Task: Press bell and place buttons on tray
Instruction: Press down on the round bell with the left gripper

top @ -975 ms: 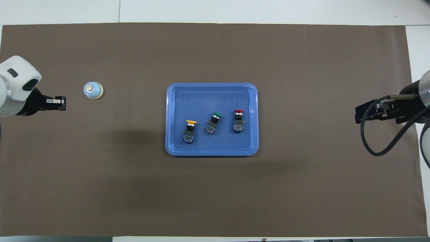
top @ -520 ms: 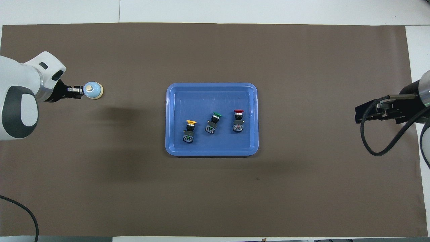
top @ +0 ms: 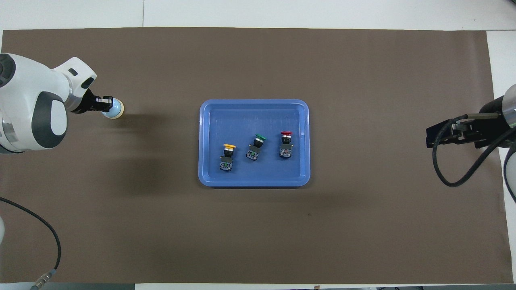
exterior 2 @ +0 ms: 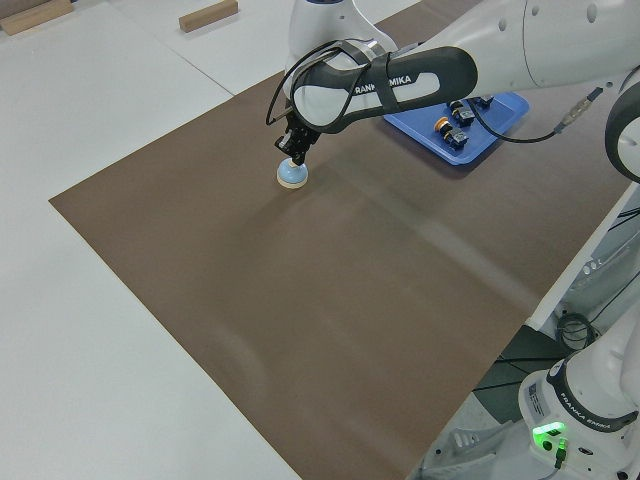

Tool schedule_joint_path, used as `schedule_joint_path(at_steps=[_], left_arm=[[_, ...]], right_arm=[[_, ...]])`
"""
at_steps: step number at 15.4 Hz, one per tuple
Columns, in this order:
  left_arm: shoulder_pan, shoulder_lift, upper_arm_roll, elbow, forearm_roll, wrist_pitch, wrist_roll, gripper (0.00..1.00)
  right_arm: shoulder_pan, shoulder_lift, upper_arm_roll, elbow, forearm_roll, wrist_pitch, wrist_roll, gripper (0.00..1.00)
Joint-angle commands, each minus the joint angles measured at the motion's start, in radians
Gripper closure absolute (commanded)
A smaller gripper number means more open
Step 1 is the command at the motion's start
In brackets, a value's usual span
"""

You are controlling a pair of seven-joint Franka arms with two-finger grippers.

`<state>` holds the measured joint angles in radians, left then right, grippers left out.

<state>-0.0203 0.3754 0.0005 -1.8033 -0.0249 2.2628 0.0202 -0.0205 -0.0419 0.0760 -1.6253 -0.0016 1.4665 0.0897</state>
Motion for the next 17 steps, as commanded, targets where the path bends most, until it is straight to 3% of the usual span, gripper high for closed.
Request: schedule_joint_path(at_steps=[1, 11, 13, 16, 17], left_arm=[[-0.001, 0.031, 0.004, 0.041, 0.007, 0.007, -0.006, 1.0], [0.0, 0.043, 0.004, -0.004, 0.007, 0.081, -0.003, 1.0], [0.0, 0.042, 0.006, 0.037, 0.007, 0.005, -0.003, 1.0], [-0.006, 0.031, 0.007, 0.177, 0.007, -0.198, -0.005, 1.0], [-0.01, 0.001, 0.007, 0.195, 0.007, -0.244, -0.005, 1.0]], right_arm=[[-0.016, -0.021, 0.007, -0.024, 0.015, 0.012, 0.005, 0.0], [-0.016, -0.021, 0.007, -0.024, 0.017, 0.012, 0.005, 0.0], [-0.016, -0.021, 0.007, -0.024, 0.015, 0.012, 0.005, 0.0], [-0.016, -0.021, 0.007, -0.024, 0.015, 0.012, 0.005, 0.0], [-0.016, -0.021, 0.007, -0.024, 0.015, 0.012, 0.005, 0.0]])
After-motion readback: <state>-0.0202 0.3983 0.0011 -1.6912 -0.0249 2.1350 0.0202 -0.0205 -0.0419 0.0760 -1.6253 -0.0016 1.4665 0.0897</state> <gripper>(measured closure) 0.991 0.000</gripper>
